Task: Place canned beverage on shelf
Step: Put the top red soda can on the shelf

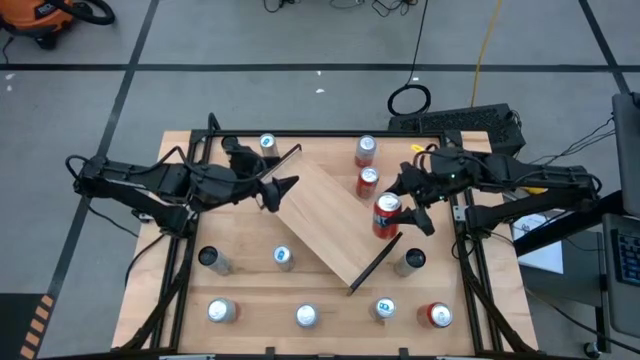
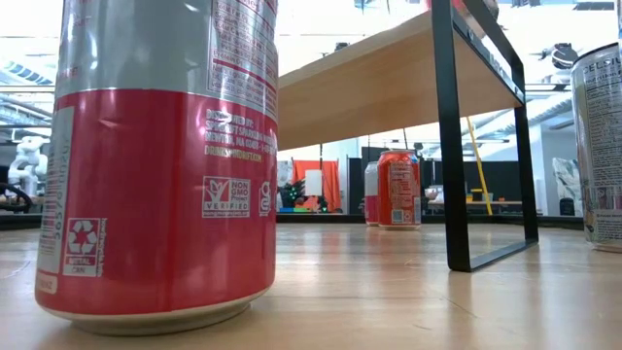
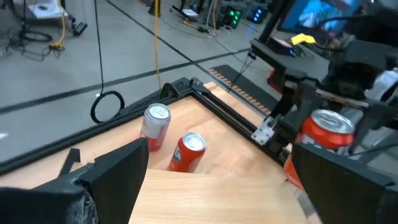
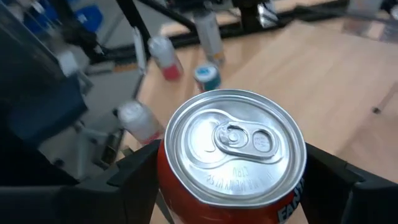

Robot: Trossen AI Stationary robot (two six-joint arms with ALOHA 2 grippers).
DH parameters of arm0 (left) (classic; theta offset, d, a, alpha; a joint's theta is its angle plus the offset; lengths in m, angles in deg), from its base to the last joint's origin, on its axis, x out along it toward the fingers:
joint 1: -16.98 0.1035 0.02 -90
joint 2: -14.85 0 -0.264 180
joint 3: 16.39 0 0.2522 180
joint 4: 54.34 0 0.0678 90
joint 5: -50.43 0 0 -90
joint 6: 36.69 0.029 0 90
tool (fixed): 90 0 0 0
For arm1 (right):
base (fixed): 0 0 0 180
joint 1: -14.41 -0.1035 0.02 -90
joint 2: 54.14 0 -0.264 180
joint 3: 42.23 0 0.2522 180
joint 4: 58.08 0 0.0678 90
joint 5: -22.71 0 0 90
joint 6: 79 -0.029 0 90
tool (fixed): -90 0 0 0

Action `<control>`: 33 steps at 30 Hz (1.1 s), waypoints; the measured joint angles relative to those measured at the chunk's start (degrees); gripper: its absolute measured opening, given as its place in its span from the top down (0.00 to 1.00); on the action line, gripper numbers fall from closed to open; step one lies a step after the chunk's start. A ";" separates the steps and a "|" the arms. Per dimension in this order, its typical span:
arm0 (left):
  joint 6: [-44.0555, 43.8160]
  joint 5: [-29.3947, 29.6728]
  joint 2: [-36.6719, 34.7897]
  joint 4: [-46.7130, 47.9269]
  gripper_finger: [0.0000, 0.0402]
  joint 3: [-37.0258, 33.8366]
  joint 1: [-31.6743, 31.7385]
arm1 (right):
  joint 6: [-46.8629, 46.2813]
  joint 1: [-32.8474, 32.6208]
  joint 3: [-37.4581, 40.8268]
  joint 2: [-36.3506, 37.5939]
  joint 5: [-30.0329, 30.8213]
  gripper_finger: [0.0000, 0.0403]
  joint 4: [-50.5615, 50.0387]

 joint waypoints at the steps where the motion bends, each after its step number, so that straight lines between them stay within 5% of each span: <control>1: 0.69 -0.04 0.00 0.00 0.01 0.00 0.00 | 0.58 0.00 0.08 -0.24 0.16 0.31 -0.70; 33: 0.61 0.82 0.10 -0.07 0.01 0.00 0.37 | 2.65 -0.92 7.28 -1.47 3.05 0.31 5.08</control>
